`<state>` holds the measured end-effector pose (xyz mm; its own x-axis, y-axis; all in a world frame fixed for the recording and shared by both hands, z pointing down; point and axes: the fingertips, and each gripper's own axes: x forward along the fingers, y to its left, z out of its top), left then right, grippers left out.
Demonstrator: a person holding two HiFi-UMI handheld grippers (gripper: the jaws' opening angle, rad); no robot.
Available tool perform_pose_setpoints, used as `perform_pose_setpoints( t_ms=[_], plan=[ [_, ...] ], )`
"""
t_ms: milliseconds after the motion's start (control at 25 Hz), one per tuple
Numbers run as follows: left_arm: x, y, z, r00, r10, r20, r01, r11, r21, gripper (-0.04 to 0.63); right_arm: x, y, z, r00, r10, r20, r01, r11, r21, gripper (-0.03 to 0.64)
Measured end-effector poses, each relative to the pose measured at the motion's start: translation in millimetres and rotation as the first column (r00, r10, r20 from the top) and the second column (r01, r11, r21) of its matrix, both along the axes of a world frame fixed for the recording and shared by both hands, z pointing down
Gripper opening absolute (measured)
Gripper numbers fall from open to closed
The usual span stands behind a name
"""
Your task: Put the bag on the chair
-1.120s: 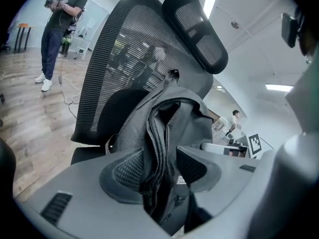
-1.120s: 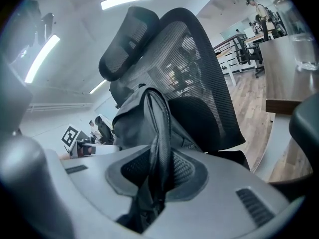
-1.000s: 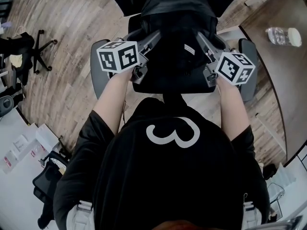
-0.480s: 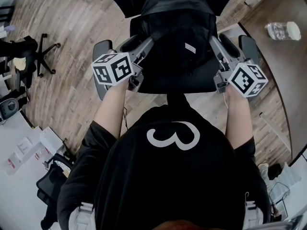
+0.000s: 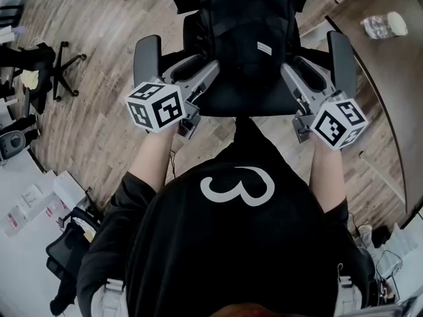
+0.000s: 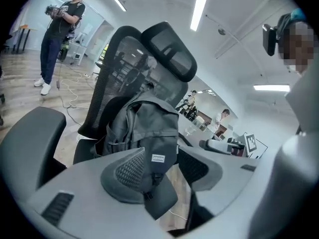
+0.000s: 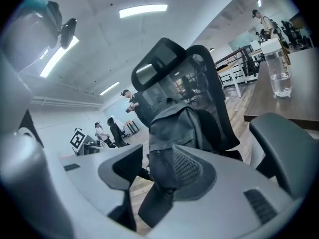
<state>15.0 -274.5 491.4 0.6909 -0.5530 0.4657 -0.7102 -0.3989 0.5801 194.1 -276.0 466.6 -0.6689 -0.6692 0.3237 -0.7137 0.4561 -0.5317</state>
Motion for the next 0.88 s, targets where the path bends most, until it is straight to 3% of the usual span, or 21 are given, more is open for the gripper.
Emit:
perform_pose_setpoints(
  t_ms=[240, 400, 560, 880],
  plan=[
    [14, 62, -51, 0.989, 0.146, 0.020, -0.147, 0.985, 0.088, 0.147, -32, 58, -36, 0.997, -0.063, 0.047, 0.061, 0.997, 0.041, 0.193],
    [28, 89, -69, 0.976, 0.218, -0.014, -0.215, 0.971, 0.103, 0.062, -33, 87, -56, 0.997, -0.072, 0.030, 0.070, 0.995, 0.068, 0.087],
    [36, 120, -99, 0.956, 0.289, -0.058, -0.277, 0.948, 0.159, 0.020, -39, 113, -76, 0.999, -0.040, 0.017, 0.038, 0.994, 0.103, 0.047],
    [39, 182, -150, 0.945, 0.324, -0.050, -0.302, 0.921, 0.245, 0.015, -60, 182, -115, 0.992, -0.119, 0.041, 0.111, 0.981, 0.160, 0.026]
  ],
)
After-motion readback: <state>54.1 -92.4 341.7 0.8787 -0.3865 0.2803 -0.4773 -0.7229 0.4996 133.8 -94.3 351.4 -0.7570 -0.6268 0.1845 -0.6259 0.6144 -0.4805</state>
